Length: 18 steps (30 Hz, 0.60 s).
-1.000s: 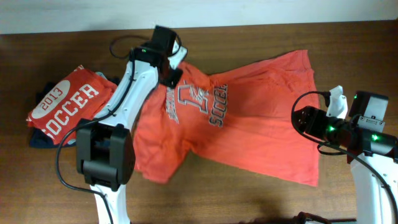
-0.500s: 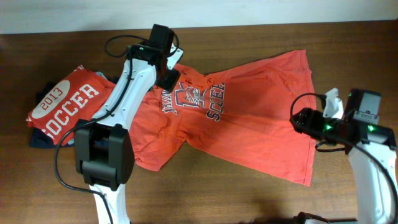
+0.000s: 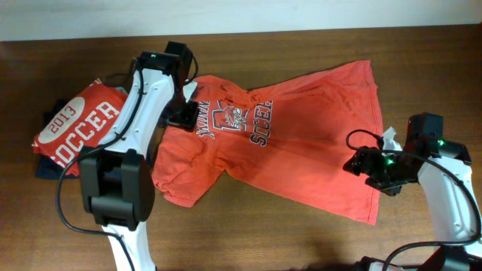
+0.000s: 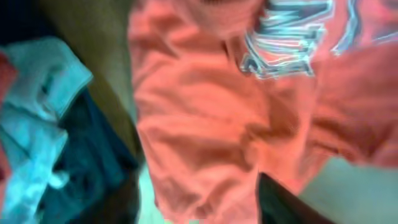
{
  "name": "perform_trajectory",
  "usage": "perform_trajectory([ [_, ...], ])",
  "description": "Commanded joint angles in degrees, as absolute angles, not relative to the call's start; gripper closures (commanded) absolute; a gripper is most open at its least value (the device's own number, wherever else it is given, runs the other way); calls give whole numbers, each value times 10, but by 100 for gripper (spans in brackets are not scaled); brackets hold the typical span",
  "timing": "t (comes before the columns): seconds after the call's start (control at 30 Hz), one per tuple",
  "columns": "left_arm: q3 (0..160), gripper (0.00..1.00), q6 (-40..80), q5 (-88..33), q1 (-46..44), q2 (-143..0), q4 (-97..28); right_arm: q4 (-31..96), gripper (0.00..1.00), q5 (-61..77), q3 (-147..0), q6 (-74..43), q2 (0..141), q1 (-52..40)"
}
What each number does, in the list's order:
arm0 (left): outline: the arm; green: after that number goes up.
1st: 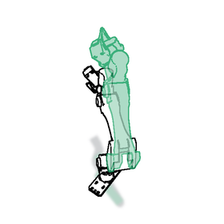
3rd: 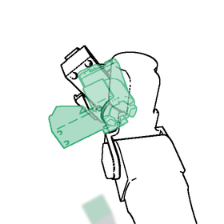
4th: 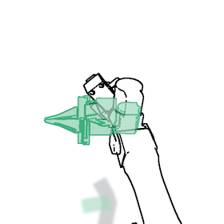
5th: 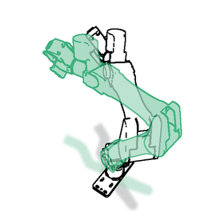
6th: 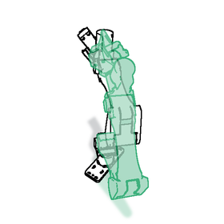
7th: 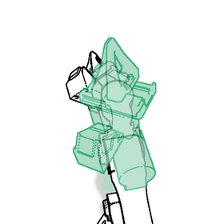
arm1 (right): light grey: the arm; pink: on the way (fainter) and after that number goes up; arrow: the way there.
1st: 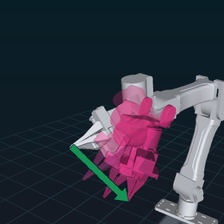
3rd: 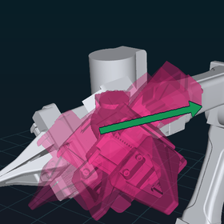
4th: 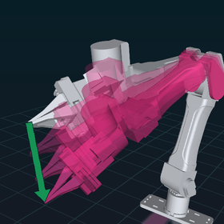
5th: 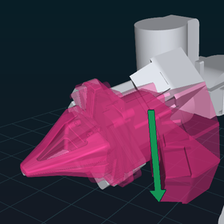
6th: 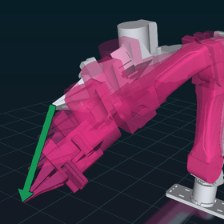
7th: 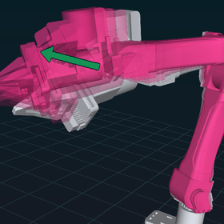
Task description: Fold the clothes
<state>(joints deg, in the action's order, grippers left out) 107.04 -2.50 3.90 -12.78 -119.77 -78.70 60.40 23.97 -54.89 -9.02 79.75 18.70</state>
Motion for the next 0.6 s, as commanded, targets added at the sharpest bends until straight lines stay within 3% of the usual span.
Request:
perform_trajectory([
  [0.0,1077,45,14,13,-128,-1123,-803,615,25,233,-548,-88,765,183],
  [0.3,1057,44,67,58,-128,-935,-841,668,24,233,-548,-78,597,183],
  [0.47,897,35,104,24,-128,-865,-800,691,3,194,-547,-145,541,184],
  [0.57,801,35,123,-34,-129,-857,-754,693,3,181,-547,-145,560,184],
])
